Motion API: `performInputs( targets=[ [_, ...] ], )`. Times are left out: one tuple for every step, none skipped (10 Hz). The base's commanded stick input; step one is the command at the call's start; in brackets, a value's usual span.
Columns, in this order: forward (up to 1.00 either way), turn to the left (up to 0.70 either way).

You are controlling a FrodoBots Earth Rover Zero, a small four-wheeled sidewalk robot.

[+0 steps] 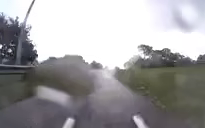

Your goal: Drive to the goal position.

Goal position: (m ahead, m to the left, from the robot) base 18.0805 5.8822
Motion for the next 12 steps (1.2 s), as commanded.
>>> performInputs(
  targets=[
    [0.85,0.0],
    [0.85,0.0],
    [0.85,0.0],
    [0.85,0.0],
    [0.85,0.0],
    [0.85,0.0],
    [0.85,0.0],
    [0.85,0.0],
    [0.85,0.0],
    [0.85,0.0],
    [0.85,0.0],
    [0.85,0.0]
  ],
)
